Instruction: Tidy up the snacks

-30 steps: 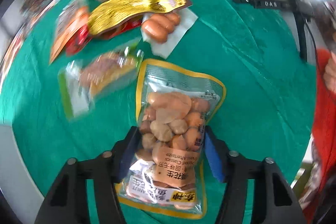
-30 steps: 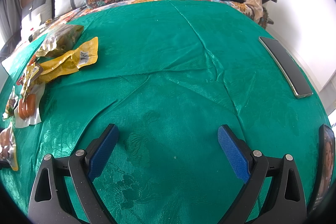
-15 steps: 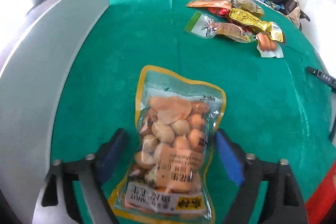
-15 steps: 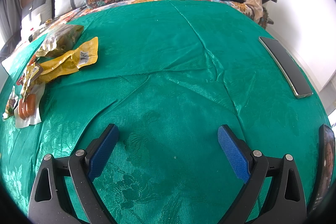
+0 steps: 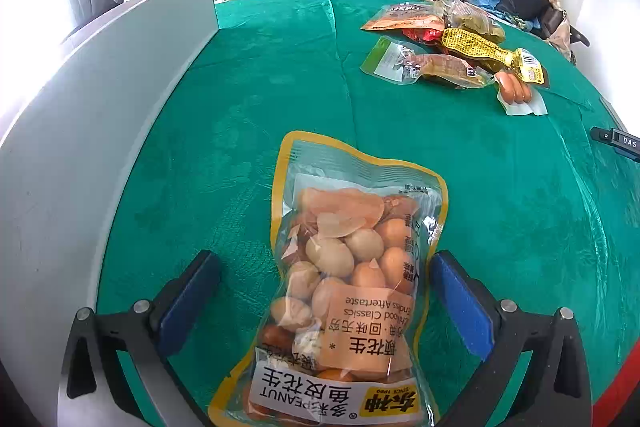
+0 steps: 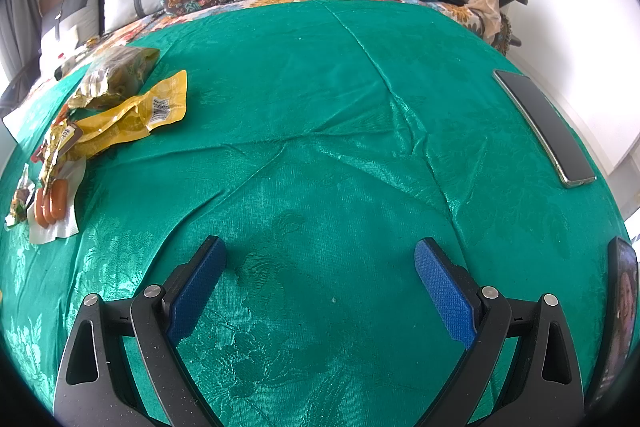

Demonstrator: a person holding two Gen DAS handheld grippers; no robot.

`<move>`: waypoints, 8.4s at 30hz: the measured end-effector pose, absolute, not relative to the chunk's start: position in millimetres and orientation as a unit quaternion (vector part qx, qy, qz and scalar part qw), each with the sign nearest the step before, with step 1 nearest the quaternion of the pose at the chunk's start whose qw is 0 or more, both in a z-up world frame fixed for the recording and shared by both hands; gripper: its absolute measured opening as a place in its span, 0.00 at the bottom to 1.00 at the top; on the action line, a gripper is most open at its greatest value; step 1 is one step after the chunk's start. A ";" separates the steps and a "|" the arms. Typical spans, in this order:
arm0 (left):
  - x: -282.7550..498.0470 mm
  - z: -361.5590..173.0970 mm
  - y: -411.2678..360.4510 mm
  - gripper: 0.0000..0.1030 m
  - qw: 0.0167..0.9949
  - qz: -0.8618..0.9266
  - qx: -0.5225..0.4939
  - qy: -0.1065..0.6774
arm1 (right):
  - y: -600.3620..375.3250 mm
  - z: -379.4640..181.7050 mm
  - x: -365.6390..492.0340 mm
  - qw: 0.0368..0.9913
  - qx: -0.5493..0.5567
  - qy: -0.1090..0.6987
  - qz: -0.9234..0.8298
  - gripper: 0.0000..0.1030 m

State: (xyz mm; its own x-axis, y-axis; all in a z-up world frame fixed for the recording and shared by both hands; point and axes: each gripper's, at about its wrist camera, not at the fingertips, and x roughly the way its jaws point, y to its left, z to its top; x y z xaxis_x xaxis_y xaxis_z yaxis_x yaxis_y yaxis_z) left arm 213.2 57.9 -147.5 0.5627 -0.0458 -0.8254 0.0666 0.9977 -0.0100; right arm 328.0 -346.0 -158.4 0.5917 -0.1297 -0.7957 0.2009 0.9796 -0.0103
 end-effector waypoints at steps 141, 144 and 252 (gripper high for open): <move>329.2 -151.4 -22.3 1.00 0.889 -0.035 0.014 0.456 | -343.9 -155.9 264.0 0.894 0.048 0.431 -0.112 0.83; 328.9 -151.0 -22.3 1.00 0.889 -0.036 0.014 0.456 | -343.8 -155.9 264.6 0.894 0.047 0.431 -0.113 0.83; 445.6 -60.4 -36.6 0.97 0.863 -0.125 0.087 0.482 | -346.0 -152.9 260.0 0.895 0.049 0.430 -0.108 0.84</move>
State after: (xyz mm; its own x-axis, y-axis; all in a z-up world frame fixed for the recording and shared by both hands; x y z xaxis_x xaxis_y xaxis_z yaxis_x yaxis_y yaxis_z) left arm 445.6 -36.6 -60.4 0.5038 -0.1321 -0.8537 0.3006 0.9533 0.0299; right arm 260.0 -346.0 -152.9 0.6069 -0.1519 -0.7801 0.2359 0.9718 -0.0057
